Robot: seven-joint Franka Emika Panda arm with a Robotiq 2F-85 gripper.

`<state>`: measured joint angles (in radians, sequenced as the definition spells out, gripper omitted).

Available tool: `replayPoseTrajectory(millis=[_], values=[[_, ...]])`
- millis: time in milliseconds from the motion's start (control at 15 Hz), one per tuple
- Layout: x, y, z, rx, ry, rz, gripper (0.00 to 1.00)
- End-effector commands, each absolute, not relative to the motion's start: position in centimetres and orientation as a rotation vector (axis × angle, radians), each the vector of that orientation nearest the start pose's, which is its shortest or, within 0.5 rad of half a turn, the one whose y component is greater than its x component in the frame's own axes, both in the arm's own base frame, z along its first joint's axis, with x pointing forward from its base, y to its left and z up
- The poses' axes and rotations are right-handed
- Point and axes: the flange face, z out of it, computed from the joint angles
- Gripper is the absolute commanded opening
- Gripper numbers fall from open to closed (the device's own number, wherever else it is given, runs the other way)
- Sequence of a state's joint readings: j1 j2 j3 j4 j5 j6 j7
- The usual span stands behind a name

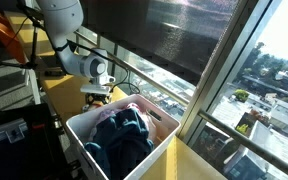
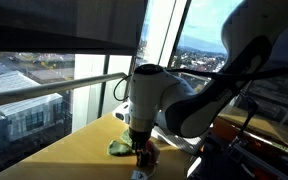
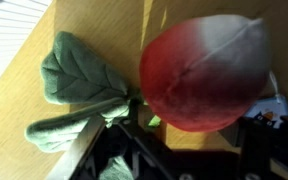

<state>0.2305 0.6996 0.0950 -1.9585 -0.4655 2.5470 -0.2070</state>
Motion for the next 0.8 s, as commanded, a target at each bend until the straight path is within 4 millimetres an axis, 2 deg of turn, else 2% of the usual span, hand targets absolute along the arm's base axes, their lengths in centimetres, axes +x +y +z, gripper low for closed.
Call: replayPoseTrajectory(millis=[0, 400, 733], values=[[55.4, 18.9, 10.3, -2.951, -1.448, 0.151, 0.43], [55.7, 18.7, 10.7, -2.934, -1.444, 0.137, 0.01], [55.7, 19.0, 12.2, -2.918, -1.466, 0.109, 0.03]])
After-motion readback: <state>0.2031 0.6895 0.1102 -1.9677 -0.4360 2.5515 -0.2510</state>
